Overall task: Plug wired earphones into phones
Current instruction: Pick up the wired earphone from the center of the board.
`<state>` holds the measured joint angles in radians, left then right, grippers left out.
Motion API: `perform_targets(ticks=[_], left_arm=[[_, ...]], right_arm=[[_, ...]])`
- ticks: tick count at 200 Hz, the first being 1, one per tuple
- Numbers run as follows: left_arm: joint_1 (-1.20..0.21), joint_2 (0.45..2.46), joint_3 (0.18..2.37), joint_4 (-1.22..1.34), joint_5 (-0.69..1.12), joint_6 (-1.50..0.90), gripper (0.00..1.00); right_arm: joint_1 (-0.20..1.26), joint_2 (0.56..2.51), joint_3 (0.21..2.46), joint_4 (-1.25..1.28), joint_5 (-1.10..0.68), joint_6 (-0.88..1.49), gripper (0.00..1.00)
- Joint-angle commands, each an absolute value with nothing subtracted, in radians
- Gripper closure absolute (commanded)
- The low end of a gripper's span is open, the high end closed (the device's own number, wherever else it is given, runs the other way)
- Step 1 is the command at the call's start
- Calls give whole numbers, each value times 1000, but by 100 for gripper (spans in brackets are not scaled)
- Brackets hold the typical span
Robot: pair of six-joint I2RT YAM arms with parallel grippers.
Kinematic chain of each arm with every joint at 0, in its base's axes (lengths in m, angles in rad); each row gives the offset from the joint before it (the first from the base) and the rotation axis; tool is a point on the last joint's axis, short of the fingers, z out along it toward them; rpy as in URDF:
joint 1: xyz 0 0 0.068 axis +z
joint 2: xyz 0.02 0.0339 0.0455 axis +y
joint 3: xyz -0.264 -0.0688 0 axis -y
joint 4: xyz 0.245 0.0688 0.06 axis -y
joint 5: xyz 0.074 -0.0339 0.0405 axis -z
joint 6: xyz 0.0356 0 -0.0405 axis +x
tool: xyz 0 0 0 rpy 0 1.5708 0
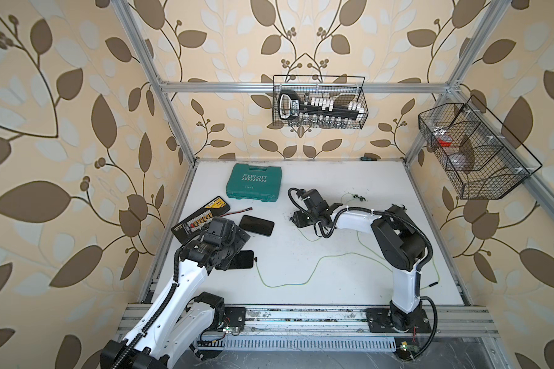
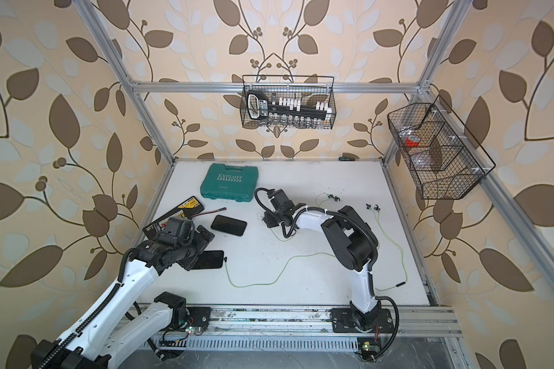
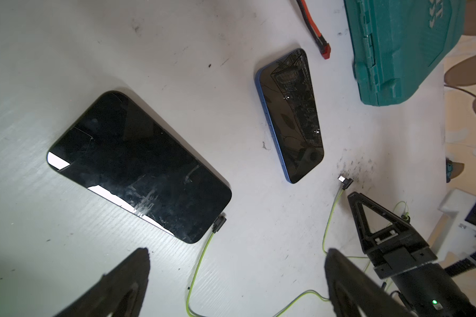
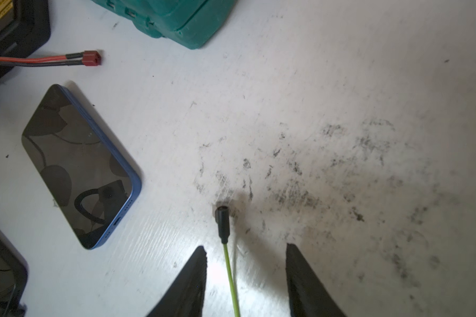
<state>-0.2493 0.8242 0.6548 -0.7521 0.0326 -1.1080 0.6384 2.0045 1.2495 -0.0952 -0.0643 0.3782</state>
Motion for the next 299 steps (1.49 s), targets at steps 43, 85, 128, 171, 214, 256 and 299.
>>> perform_targets(ticks=[43,85,128,171,214,256,299], left_arm=[[-250,824,636,-730,79,-1089,1],[-250,833,627,-711,93,-1085,1],[-250,831,630,-712,95,-1086,1],[-250,832,625,-701,117,-1110,1],[-250,834,625,-699,115,-1115,1],[-250,836,629,-708,109,-1116,1],[-250,844,631,-710,114,-1117,1]], right_arm=[[619,2067,1292,-69,-140,450,65],[617,2085,1284,-27,-191,469,68],[605,2082,1260,18,-236,494,68],[591,2043,1201,86,-277,501,68],[589,2067,1207,89,-309,491,73],[590,2095,1233,62,-340,471,78],[591,2114,1249,57,-363,463,79]])
